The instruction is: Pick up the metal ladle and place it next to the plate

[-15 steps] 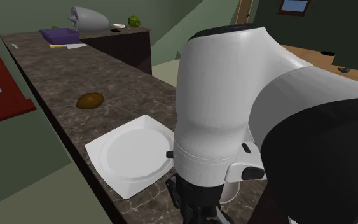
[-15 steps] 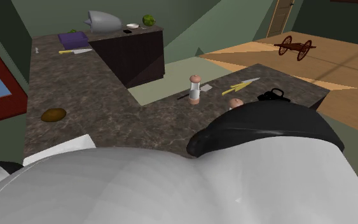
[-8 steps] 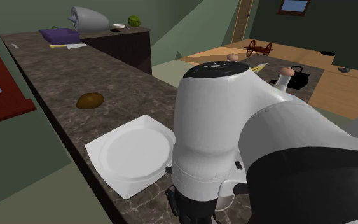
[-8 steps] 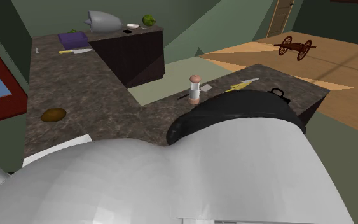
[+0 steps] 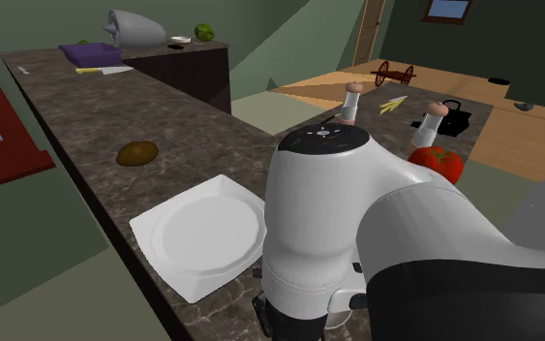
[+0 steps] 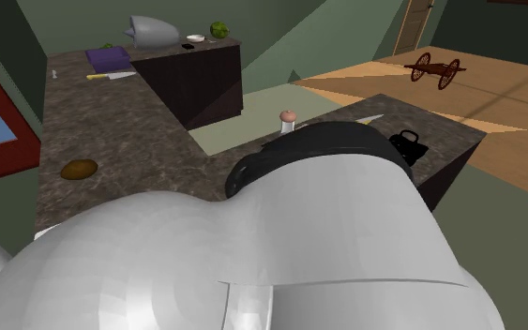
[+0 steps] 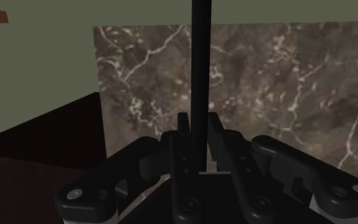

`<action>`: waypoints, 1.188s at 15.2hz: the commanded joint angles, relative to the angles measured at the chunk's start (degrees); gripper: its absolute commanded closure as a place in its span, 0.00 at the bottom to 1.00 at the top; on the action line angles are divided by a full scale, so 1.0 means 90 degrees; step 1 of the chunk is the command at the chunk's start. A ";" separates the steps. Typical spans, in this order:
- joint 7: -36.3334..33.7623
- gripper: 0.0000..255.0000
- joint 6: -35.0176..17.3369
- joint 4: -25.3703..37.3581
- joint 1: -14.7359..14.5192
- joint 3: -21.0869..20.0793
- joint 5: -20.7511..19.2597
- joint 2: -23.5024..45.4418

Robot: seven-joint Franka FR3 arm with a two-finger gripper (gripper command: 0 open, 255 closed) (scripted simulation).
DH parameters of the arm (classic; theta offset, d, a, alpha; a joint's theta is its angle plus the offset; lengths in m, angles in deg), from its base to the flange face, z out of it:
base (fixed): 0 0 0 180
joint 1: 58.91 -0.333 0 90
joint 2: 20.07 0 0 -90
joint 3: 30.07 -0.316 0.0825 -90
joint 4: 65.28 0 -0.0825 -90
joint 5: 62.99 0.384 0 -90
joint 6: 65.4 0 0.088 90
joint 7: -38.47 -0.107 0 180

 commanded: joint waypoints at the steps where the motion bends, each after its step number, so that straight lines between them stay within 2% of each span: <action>1: -0.0002 1.00 -0.0007 -0.0002 0.0001 -0.0004 -0.0001 0.0004; 4: -0.0001 1.00 -0.0006 -0.0002 0.0001 -0.0003 -0.0001 0.0003; 5: -0.0001 0.00 -0.0006 -0.0002 0.0001 -0.0003 -0.0001 0.0003; 10: -0.0001 0.00 -0.0006 -0.0002 0.0001 -0.0003 -0.0001 0.0004; 14: 0.0183 0.00 0.1041 0.0360 -0.0241 0.0628 0.0139 -0.0695; 18: 0.0182 0.00 0.1040 0.0359 -0.0243 0.0630 0.0138 -0.0694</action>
